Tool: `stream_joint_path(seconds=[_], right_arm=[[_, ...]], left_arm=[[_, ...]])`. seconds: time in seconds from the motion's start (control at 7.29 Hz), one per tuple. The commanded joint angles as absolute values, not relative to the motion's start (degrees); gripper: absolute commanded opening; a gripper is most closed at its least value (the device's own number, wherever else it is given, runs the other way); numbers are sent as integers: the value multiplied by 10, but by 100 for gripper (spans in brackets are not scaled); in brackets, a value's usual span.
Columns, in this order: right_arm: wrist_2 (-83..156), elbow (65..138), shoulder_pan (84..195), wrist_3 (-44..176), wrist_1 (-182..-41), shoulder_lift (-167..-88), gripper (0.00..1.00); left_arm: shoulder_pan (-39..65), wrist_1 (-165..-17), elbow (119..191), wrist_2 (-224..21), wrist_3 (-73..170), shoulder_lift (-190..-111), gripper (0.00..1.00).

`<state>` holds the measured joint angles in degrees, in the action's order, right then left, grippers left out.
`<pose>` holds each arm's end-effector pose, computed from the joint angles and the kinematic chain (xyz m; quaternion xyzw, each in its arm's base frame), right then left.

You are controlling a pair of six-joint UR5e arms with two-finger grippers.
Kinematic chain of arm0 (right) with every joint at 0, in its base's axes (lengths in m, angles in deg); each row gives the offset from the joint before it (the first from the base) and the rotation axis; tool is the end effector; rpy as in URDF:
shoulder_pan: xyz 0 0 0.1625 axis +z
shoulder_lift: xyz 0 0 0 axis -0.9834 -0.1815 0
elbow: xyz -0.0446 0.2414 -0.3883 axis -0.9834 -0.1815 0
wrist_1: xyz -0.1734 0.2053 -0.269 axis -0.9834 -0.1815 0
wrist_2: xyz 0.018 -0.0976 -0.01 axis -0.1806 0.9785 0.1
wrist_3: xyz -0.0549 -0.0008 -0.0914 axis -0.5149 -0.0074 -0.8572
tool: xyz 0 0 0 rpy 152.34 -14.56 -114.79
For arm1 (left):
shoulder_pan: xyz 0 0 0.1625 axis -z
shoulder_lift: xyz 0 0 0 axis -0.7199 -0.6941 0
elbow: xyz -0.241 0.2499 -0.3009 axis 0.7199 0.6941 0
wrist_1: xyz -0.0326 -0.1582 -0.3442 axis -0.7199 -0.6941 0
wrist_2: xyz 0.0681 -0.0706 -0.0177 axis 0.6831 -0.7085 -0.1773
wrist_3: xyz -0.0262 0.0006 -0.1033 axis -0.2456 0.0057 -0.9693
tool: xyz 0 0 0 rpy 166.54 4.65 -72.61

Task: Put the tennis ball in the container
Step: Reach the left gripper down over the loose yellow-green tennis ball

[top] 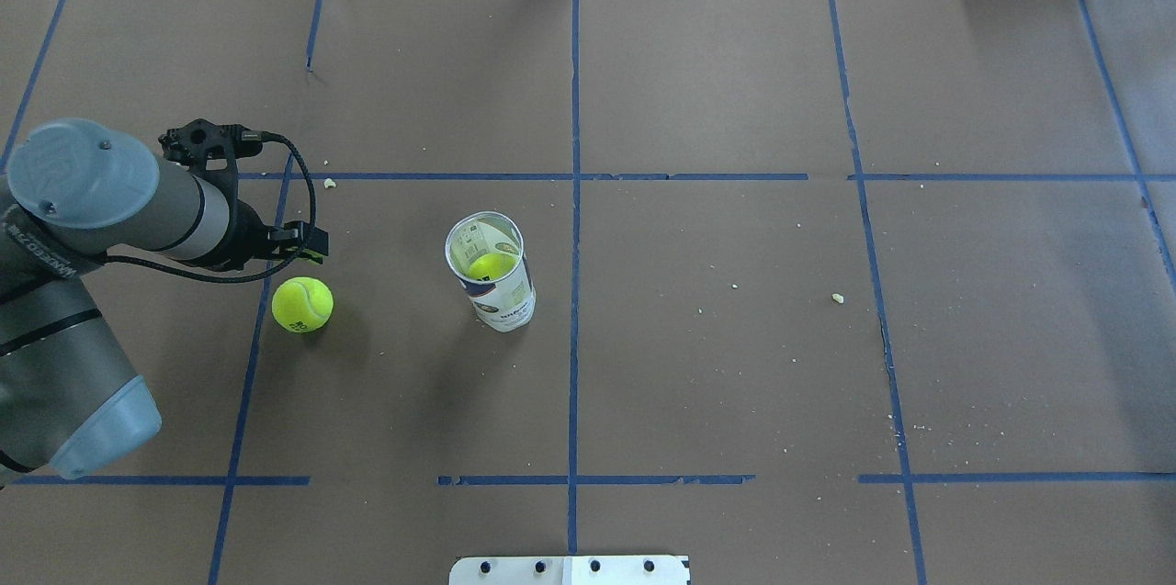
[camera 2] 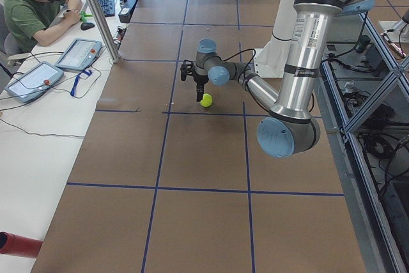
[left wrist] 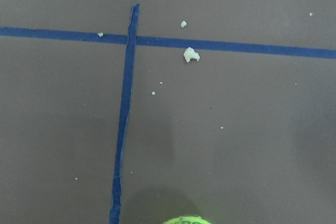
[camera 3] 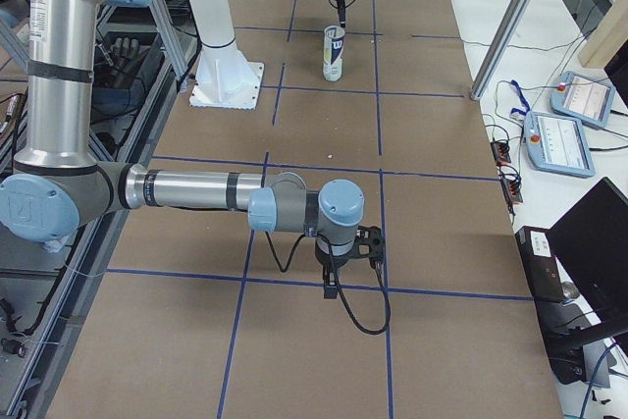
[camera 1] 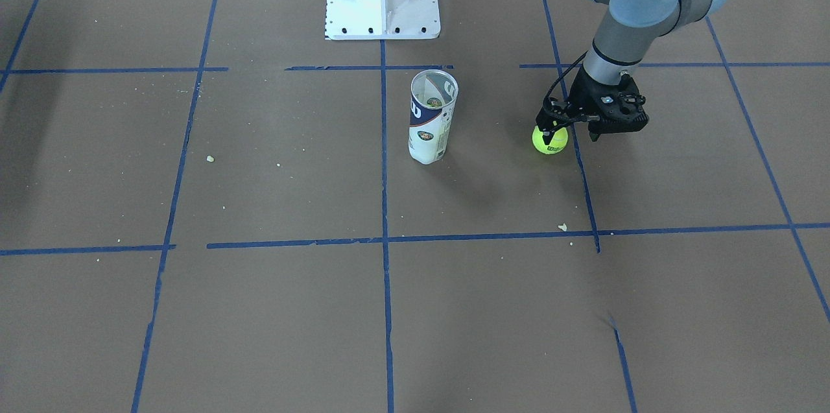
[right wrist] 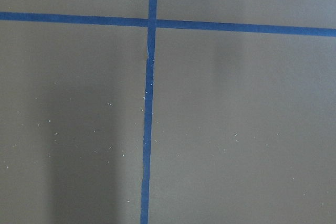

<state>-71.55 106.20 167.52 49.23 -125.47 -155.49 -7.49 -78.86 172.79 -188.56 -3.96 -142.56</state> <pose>0.0494 -0.3949 0.7004 -0.0091 -0.3504 -0.0179 0.9364 0.3614 -0.4152 0.4341 0.0628 0.3968 -0.0638 0.9135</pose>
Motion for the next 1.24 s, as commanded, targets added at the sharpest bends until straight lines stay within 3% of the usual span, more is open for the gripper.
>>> stream_joint_path(seconds=[0.0, 1.1], right_arm=[[-716, 1062, 1675, 492, -1255, -1555, 100], [-716, 1062, 1675, 492, -1255, -1554, 100]], left_arm=[[-90, -810, 1724, -1876, -54, -1424, 100], [-119, -880, 1656, -1858, -55, -1423, 100]])
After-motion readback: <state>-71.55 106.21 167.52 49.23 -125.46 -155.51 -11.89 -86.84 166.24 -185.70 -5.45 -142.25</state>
